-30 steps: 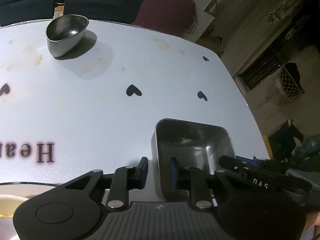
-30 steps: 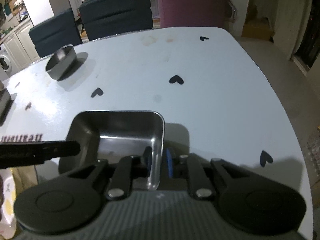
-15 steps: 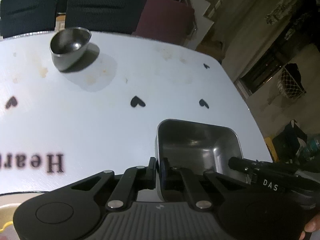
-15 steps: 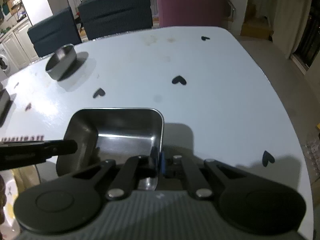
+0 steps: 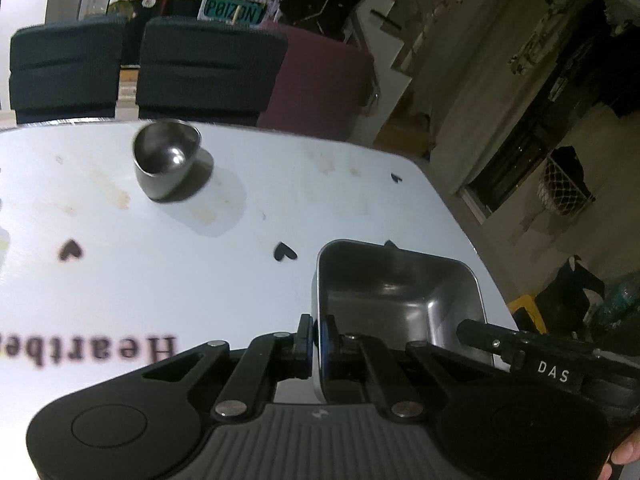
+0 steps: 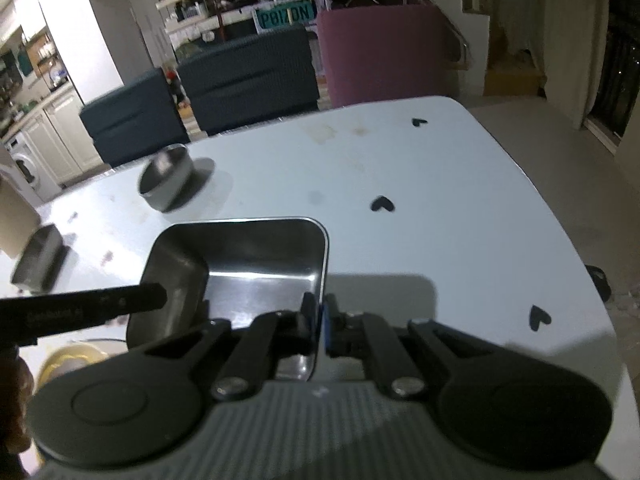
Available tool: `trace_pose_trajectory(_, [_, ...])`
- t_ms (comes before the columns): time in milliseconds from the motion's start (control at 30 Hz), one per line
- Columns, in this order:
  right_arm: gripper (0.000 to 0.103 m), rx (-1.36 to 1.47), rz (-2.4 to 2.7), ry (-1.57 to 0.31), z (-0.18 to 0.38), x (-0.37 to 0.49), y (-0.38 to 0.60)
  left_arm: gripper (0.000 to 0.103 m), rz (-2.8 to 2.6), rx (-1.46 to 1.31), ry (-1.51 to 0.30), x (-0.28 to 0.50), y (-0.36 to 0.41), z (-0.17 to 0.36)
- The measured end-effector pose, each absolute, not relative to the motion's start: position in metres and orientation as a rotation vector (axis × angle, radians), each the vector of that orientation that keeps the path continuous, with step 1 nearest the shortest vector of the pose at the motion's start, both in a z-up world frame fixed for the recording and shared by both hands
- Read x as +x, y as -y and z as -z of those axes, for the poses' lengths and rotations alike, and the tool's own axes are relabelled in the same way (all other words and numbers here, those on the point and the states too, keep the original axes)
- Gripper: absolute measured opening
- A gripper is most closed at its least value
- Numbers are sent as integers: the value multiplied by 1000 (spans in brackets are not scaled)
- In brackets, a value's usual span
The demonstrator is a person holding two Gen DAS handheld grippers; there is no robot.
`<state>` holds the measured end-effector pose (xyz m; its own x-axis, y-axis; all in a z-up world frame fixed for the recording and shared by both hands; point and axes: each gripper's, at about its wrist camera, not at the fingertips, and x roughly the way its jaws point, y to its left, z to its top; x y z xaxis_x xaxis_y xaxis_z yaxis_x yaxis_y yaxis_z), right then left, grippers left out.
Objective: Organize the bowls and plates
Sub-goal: 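Lift and carry the steel tray with both grippers toward the nested bowls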
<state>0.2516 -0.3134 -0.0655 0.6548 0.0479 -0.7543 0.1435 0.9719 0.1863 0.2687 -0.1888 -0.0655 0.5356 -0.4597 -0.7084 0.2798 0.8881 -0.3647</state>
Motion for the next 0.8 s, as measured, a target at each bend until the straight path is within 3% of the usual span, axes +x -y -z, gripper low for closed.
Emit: trace_pose_trajectory(800, [7, 259, -135, -773, 28, 226, 209, 4, 319, -215, -795, 214, 51, 12])
